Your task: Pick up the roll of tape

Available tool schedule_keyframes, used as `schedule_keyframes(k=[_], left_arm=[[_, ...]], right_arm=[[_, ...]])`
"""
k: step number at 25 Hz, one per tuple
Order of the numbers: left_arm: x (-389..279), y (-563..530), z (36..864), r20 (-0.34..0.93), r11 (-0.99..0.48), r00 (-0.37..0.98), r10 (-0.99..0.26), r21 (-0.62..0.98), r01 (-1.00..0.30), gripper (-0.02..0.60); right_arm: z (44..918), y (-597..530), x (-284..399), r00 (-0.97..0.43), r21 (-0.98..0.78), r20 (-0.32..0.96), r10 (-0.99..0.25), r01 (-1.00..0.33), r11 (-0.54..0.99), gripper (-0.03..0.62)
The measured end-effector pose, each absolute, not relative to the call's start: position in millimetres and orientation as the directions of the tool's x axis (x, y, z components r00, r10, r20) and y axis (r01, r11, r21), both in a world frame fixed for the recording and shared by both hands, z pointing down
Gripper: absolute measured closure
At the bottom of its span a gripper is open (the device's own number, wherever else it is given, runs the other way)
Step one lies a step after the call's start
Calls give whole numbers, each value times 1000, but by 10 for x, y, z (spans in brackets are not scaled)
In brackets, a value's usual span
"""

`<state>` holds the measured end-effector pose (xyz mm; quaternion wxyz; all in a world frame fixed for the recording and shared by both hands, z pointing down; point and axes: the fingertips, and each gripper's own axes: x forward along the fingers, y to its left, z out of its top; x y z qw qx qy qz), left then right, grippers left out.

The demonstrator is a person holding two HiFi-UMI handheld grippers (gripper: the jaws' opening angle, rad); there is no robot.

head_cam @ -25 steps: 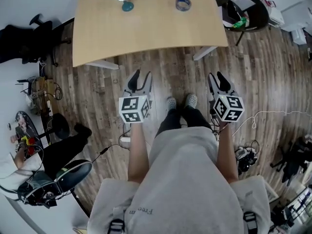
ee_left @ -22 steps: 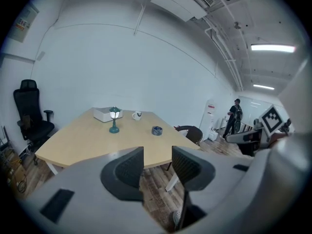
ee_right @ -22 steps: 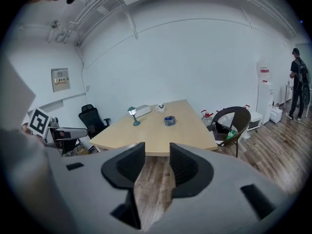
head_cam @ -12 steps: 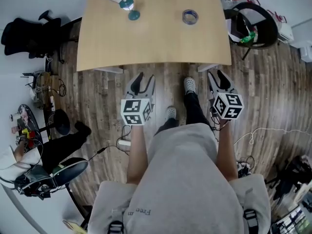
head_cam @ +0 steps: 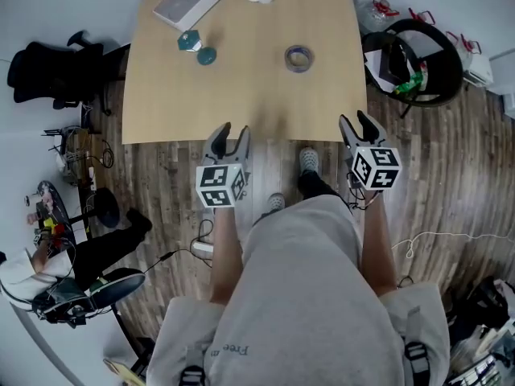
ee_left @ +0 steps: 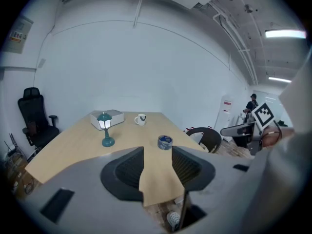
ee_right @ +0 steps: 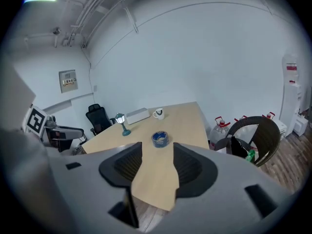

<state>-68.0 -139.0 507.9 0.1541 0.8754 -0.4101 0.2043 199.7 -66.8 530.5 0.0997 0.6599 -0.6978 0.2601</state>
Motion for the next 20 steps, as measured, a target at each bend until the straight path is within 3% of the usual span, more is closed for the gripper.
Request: schedule_keyframes(k=[12,20], left_arm=[[-668,-1606,5179,494,-490,477,-727,113,-864,408],[-604,-1773,5303,490,-483,483,-726,137,-865,408]], right_arm=[[5429,-1235,2431,-219,-261,462,-859,-960,105,329],[5447,-1681,2466,-299,-212,499,-813,-952,220,327]])
